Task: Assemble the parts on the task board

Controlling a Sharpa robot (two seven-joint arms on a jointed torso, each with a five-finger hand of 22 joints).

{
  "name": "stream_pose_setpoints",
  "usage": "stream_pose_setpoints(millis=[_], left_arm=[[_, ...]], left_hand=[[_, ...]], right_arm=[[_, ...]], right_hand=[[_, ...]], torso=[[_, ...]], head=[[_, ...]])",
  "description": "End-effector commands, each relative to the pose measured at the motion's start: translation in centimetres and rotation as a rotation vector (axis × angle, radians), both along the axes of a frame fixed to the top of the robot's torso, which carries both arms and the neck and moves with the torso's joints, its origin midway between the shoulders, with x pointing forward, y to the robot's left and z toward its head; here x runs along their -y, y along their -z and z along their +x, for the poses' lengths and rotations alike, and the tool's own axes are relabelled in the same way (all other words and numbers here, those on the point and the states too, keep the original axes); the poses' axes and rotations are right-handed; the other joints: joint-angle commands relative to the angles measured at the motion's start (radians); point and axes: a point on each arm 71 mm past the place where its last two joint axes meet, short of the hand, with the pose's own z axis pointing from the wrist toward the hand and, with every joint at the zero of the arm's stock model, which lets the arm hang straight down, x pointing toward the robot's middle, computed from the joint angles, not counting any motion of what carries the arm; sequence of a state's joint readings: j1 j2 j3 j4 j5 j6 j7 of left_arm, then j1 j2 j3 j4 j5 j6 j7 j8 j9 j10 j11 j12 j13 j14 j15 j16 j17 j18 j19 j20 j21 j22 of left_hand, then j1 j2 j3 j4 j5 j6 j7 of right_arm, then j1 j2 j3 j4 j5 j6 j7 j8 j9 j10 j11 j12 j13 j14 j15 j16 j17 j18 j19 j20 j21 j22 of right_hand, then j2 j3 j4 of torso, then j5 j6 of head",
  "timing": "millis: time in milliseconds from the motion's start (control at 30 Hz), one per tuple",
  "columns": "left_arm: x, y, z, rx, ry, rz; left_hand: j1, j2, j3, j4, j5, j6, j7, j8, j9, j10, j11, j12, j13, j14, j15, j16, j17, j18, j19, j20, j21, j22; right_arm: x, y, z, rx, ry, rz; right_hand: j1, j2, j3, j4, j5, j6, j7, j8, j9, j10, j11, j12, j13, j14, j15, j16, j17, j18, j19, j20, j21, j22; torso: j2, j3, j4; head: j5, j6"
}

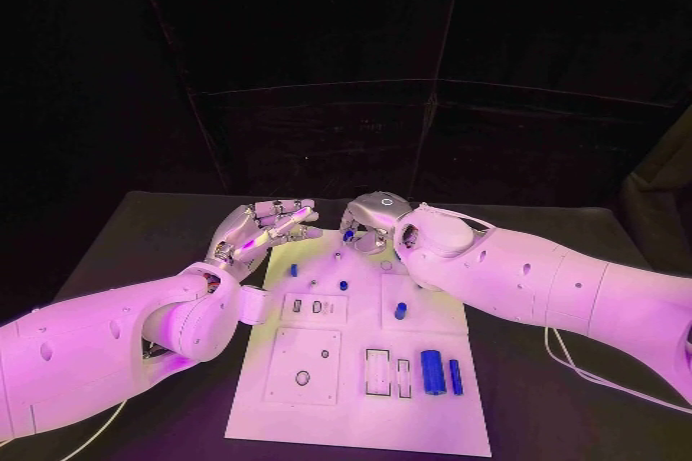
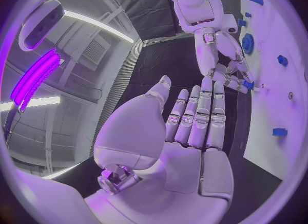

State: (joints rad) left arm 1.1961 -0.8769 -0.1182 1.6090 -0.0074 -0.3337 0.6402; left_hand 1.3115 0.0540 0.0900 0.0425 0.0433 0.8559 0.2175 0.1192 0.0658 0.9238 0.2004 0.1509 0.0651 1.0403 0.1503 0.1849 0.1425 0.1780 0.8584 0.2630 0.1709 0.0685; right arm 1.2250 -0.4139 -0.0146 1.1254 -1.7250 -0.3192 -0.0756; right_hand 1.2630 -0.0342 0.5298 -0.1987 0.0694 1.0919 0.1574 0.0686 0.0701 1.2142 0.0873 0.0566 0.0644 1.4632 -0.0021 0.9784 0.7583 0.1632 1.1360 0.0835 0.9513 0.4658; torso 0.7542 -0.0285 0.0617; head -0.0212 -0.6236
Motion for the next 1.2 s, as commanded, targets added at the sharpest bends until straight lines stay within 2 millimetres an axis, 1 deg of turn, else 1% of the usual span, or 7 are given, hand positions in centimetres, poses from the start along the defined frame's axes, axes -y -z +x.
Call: stream_pose_setpoints(millis=[33,433,567,633,800,900,1200], left_arm=[[0.1,-0.1,0.0,0.0,0.013,-0.007],[0.2,-0.2,0.1,-0.005,0.019,-0.005],[0.2,-0.3,0.1,-0.004,0.019,-0.005],[0.2,-0.3,0.2,-0.004,0.018,-0.005],[0.1,-0.3,0.2,-0.003,0.017,-0.004],[0.1,-0.4,0.3,-0.003,0.017,-0.004],[0.1,-0.3,0.3,-0.003,0.017,-0.003]], left_hand=[[0.002,0.006,0.001,-0.006,0.004,-0.009,0.035,-0.004,-0.001,-0.005,-0.001,-0.006,-0.001,0.006,0.0,-0.003,0.001,0.006,0.009,0.001,-0.006,-0.002],[-0.002,0.003,0.0,-0.008,0.004,-0.012,0.036,-0.007,-0.001,-0.009,0.001,-0.01,-0.001,0.006,0.001,-0.007,0.001,0.005,0.011,0.001,-0.01,-0.002],[-0.002,0.003,0.0,-0.008,0.004,-0.012,0.036,-0.007,-0.001,-0.009,0.001,-0.01,-0.001,0.006,0.001,-0.007,0.001,0.005,0.011,0.001,-0.01,-0.002],[-0.002,0.003,0.0,-0.008,0.004,-0.012,0.036,-0.007,-0.001,-0.009,0.001,-0.01,-0.001,0.006,0.001,-0.007,0.001,0.005,0.011,0.001,-0.01,-0.002],[-0.002,0.003,0.0,-0.008,0.004,-0.012,0.036,-0.007,-0.001,-0.009,0.001,-0.01,-0.001,0.006,0.001,-0.007,0.001,0.005,0.011,0.001,-0.01,-0.002],[-0.002,0.003,0.0,-0.008,0.004,-0.012,0.036,-0.007,-0.001,-0.009,0.001,-0.01,-0.001,0.006,0.001,-0.007,0.001,0.005,0.011,0.001,-0.01,-0.002],[-0.003,0.003,-0.001,-0.008,0.004,-0.013,0.036,-0.008,-0.001,-0.01,0.001,-0.011,-0.002,0.006,0.001,-0.008,0.001,0.005,0.012,0.001,-0.011,-0.002]], right_arm=[[-0.2,0.0,0.1,0.004,-0.005,-0.02],[-0.9,0.1,0.2,0.009,-0.018,-0.036],[-1.2,0.1,0.1,0.003,-0.031,-0.039],[-1.2,0.1,0.0,0.001,-0.036,-0.041],[-1.2,0.1,0.0,-0.003,-0.037,-0.043],[-1.1,0.1,0.1,-0.003,-0.032,-0.044],[-1.0,0.1,0.0,0.0,-0.026,-0.041]], right_hand=[[-0.001,-0.011,0.004,0.002,0.001,-0.005,0.003,-0.004,-0.001,-0.011,0.0,0.004,-0.001,0.012,0.0,0.005,0.003,0.021,-0.007,0.003,0.005,0.002],[-0.006,-0.022,0.01,0.011,-0.001,-0.019,0.005,-0.005,-0.003,-0.028,0.004,0.004,-0.001,0.013,0.004,0.029,0.025,0.021,-0.014,0.006,0.014,0.007],[-0.008,-0.024,0.01,0.013,-0.002,-0.02,0.005,-0.005,-0.003,-0.03,0.005,0.004,-0.001,0.014,0.005,0.035,0.03,0.021,-0.016,0.006,0.015,0.008],[-0.008,-0.024,0.01,0.013,-0.002,-0.02,0.005,-0.005,-0.003,-0.03,0.005,0.004,-0.001,0.014,0.005,0.035,0.031,0.021,-0.016,0.006,0.015,0.008],[-0.009,-0.024,0.01,0.015,-0.002,-0.021,0.005,-0.005,-0.002,-0.03,0.005,0.005,-0.001,0.015,0.005,0.042,0.039,0.021,-0.016,0.007,0.017,0.009],[-0.009,-0.024,0.01,0.015,-0.002,-0.021,0.005,-0.005,-0.002,-0.03,0.005,0.005,-0.001,0.015,0.005,0.042,0.039,0.021,-0.016,0.007,0.017,0.009],[-0.011,-0.027,0.009,0.018,-0.002,-0.022,0.005,-0.004,-0.002,-0.032,0.005,0.005,-0.001,0.016,0.006,0.051,0.048,0.021,-0.017,0.008,0.019,0.01]], torso=[[0.002,0.0001,-0.0002],[0.003,0.0,-0.0004],[0.005,-0.0002,-0.0005],[0.006,-0.001,0.0],[0.007,-0.0013,-0.0008],[0.006,-0.0006,-0.0002],[0.007,-0.0008,-0.0001]], head=[[0.001,0.001],[0.001,0.001],[0.002,0.001],[0.002,0.001],[0.002,0.001],[0.002,-0.001],[0.0,-0.003]])
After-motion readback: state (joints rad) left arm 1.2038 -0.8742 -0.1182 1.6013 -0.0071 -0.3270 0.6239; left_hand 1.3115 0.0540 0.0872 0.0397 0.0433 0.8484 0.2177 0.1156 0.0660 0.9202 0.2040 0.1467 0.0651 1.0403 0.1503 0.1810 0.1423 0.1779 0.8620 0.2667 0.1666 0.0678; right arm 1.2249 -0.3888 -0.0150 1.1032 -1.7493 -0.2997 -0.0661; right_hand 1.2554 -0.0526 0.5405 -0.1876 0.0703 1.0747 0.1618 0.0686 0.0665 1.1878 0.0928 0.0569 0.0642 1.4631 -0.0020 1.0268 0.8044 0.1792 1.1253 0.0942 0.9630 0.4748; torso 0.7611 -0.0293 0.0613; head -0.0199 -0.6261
